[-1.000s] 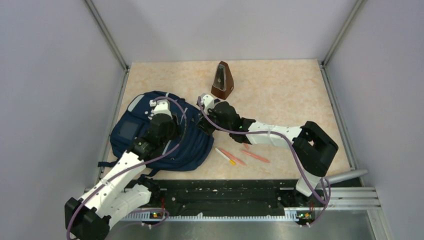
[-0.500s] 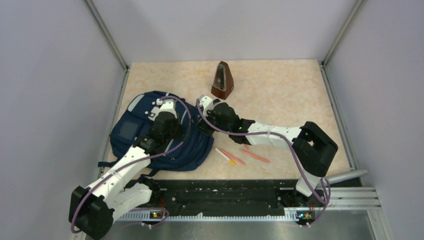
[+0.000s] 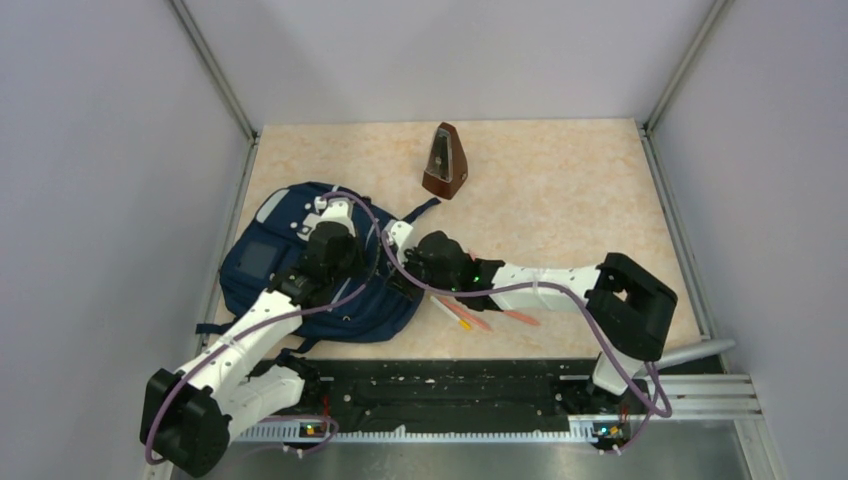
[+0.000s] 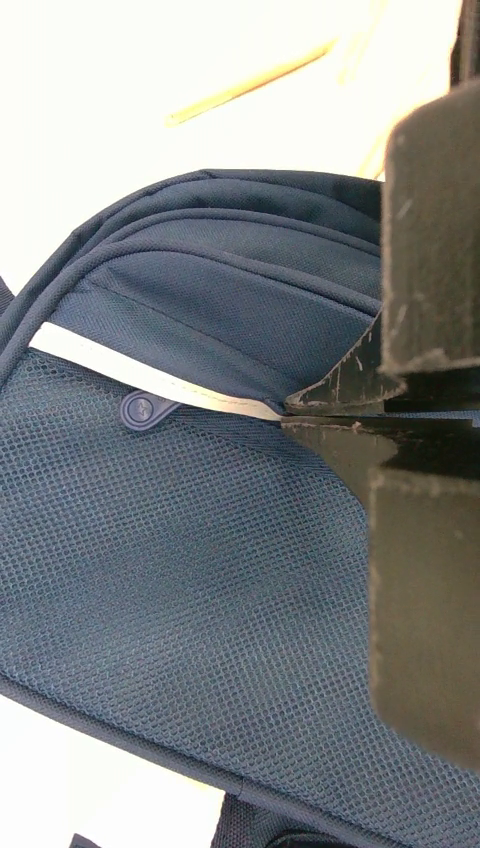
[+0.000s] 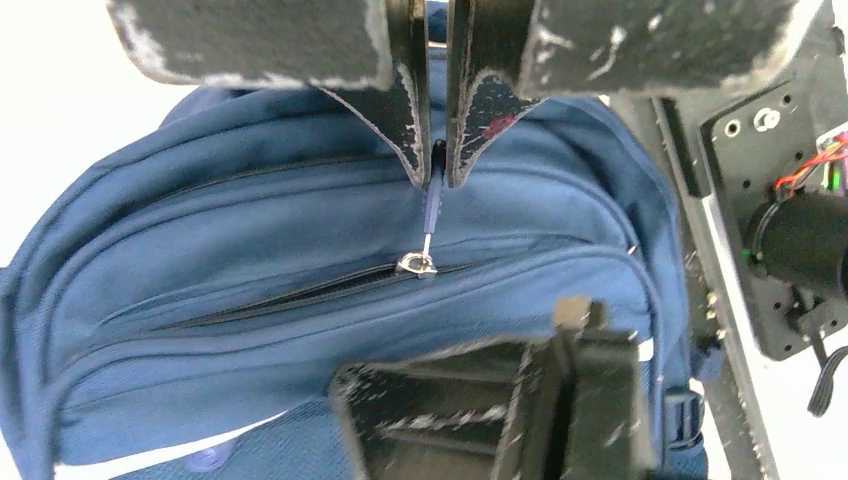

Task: Pack the student bag
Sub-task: Unzip the student bag at the center of the board.

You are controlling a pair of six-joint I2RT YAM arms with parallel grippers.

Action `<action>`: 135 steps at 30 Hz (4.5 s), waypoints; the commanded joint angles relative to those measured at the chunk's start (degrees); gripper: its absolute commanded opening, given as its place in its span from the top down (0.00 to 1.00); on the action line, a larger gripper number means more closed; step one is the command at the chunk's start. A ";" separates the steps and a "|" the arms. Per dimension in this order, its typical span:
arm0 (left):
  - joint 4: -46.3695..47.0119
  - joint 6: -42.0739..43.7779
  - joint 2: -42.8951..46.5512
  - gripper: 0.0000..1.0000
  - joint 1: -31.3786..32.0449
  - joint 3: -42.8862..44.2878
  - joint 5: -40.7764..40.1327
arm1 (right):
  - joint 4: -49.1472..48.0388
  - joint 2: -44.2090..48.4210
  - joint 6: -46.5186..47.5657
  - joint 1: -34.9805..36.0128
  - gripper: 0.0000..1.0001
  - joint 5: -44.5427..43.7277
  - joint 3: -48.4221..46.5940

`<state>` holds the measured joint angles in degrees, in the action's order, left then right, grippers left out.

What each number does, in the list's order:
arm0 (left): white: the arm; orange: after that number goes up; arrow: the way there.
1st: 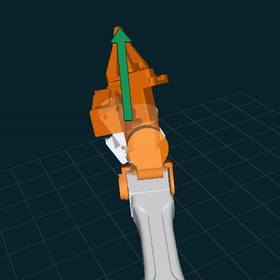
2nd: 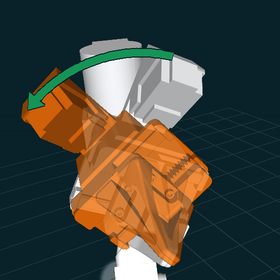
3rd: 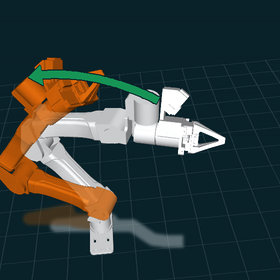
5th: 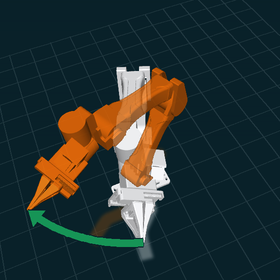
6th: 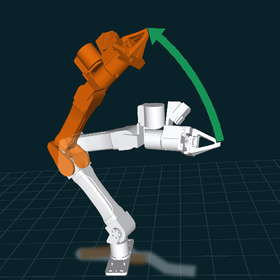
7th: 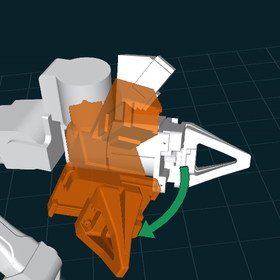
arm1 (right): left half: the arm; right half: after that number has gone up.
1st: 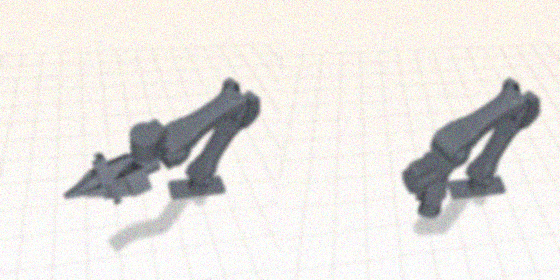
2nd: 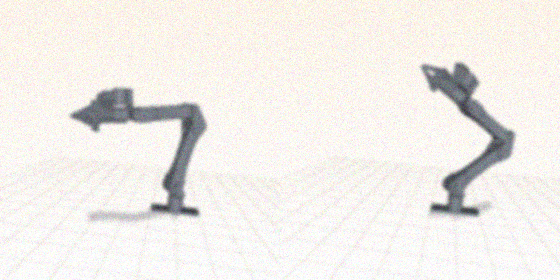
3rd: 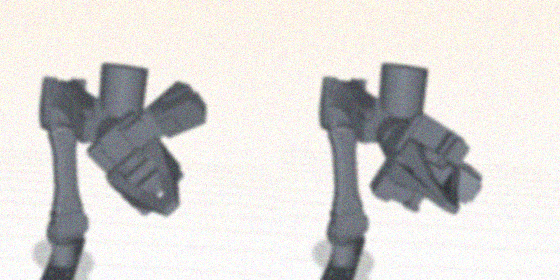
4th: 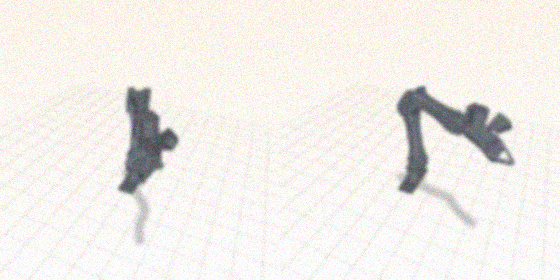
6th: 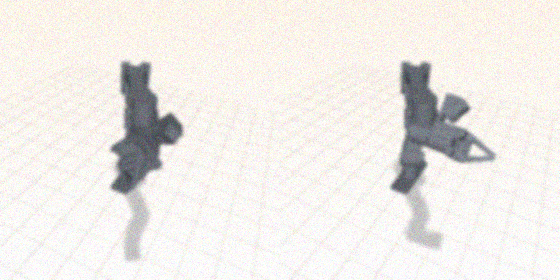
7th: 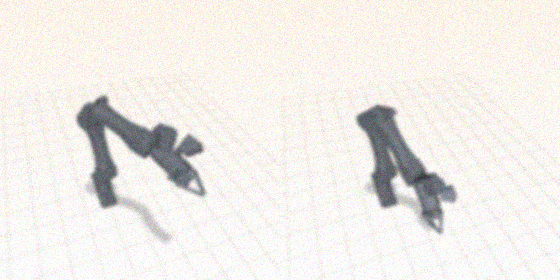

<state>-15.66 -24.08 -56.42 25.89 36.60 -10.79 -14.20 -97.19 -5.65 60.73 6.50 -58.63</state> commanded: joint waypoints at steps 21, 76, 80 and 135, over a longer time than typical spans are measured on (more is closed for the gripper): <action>7.15 -0.58 2.64 0.91 -2.60 -0.55 2.47 | -14.43 1.14 -6.20 13.05 1.00 -0.82 1.88; 1.89 -6.60 -11.04 1.00 0.62 17.39 14.15 | -14.76 6.86 -4.63 12.60 1.00 -3.24 5.36; 2.45 -7.41 -10.79 1.00 -0.30 17.72 15.27 | -17.49 2.89 -5.47 13.76 1.00 -4.91 3.12; -8.07 15.07 7.73 1.00 -6.63 14.00 -1.64 | 31.79 5.97 -9.45 -19.57 0.52 -14.10 6.32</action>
<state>-28.18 -10.57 -49.78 19.62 50.72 -7.79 16.19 -88.71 -13.28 41.12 -8.86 -51.99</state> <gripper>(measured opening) 0.027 0.525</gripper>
